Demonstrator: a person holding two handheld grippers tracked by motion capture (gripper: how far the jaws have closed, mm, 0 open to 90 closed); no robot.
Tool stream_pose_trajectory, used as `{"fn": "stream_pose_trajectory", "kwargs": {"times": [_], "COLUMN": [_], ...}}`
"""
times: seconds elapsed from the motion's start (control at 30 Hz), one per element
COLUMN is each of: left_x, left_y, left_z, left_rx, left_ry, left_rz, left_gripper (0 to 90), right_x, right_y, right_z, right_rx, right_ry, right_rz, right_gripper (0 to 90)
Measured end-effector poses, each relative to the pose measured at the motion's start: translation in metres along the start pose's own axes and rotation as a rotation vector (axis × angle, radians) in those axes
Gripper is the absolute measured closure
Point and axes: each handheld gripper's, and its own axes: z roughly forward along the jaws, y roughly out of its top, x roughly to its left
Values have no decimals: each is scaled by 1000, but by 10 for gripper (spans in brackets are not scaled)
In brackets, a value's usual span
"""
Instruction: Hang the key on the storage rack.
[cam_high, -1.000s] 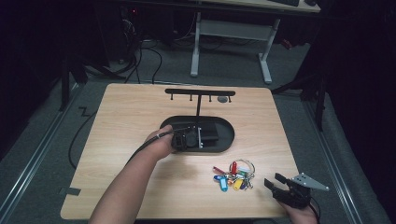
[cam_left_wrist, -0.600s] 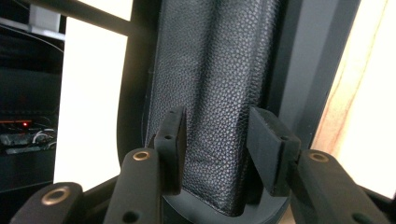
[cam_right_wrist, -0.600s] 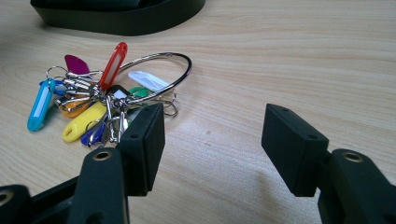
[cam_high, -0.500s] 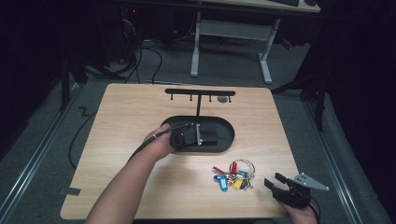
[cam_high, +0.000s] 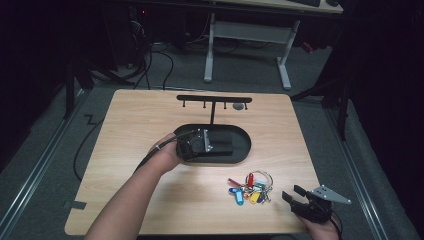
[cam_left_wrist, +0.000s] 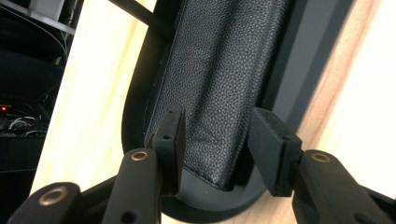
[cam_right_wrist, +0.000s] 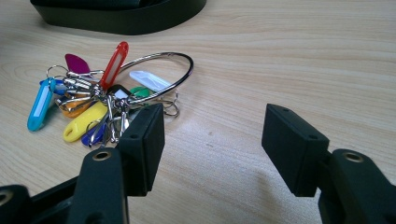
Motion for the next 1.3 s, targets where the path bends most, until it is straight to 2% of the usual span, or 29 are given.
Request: {"fn": "stream_pose_trajectory", "kwargs": {"times": [0.23,0.5,0.63,0.7,0.8,0.9,1.0,1.1,1.17,1.3], "left_x": [5,2,-2,-3,-6,-13,-22,-32,-40,-55], "left_y": [-17,-39,-52,-62,-77,-93,-106,-124,-134,-150], "left_z": [-14,-30,-32,-31,-30,-31,-35,-37,-38,-40], "left_rx": [-39,-94,-119,-128,-133,-141,-163,-193,-197,-185], "left_ry": [-24,-40,-46,-52,-48,-49,-46,-81,-85,-92], "left_rz": [-107,-213,-250,-293,-333,-386,-415,-507,-538,-562], "left_gripper": [590,587,584,581,574,564,550,544,535,515], "right_x": [0,2,3,2,2,2,2,3,4,4], "right_y": [1,2,3,3,3,3,3,3,3,4], "right_z": [1,4,5,5,4,4,5,6,6,6], "right_rx": [2,7,9,8,3,7,9,12,13,12], "right_ry": [1,4,6,6,5,3,5,7,7,6], "right_rz": [-8,-13,-24,-24,-23,-21,-25,-31,-31,-33], "right_gripper": [396,396,396,396,396,396,396,396,396,396]}}
